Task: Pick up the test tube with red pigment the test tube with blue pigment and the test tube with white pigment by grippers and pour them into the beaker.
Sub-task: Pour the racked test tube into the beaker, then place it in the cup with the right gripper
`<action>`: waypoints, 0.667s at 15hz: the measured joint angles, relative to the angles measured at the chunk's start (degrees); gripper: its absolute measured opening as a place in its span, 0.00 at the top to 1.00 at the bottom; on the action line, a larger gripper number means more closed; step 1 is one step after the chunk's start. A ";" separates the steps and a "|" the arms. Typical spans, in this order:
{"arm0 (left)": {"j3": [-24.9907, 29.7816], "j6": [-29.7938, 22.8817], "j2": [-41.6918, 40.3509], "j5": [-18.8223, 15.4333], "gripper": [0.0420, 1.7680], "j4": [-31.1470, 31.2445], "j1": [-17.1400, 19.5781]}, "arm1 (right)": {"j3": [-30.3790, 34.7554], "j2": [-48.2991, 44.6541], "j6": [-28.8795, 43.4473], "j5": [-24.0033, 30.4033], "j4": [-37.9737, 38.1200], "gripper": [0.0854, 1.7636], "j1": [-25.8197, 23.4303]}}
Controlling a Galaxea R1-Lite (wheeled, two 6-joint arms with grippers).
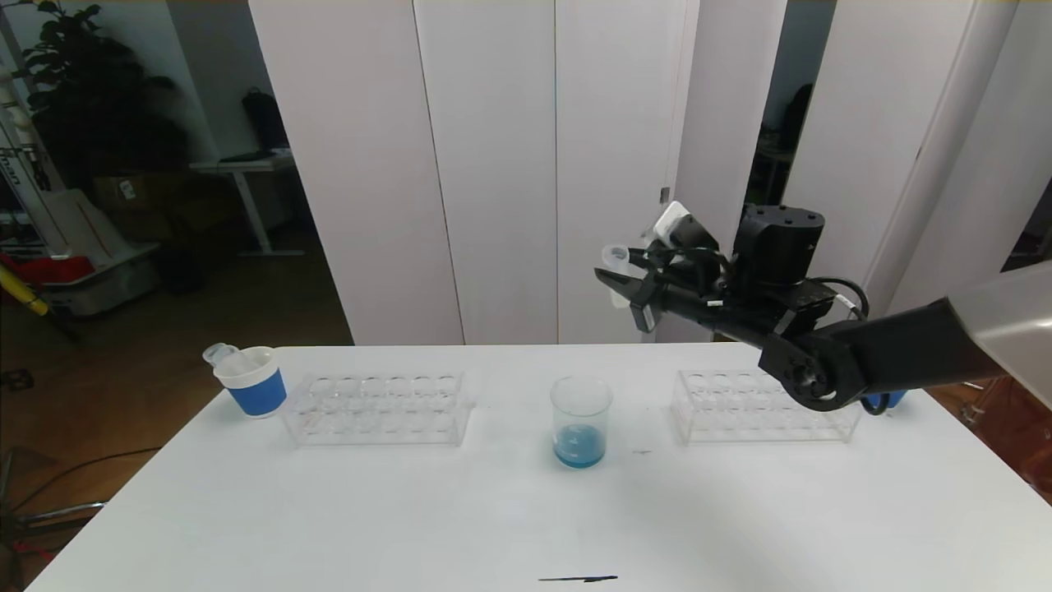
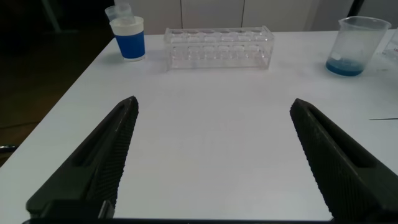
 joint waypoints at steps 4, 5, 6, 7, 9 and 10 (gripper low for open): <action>0.00 0.00 0.00 0.00 0.01 0.00 0.00 | 0.26 -0.05 -7.62 1.11 -0.20 0.70 -0.04; 0.00 0.00 0.00 0.00 0.01 0.02 0.00 | 0.26 -0.02 -9.62 1.96 -0.22 0.70 0.00; 0.00 0.00 0.00 0.00 0.01 0.00 0.00 | 0.33 0.04 -11.58 3.61 -0.17 0.70 -0.04; 0.00 0.00 0.00 0.00 0.01 0.02 0.00 | 0.45 0.12 -13.53 4.72 -0.02 0.70 -0.22; 0.00 0.00 0.00 0.00 0.01 0.02 0.00 | 0.91 0.30 -16.60 6.78 0.15 0.70 -0.63; 0.00 0.00 0.00 0.00 0.01 0.02 0.00 | 0.96 0.39 -18.70 7.97 0.30 0.70 -0.91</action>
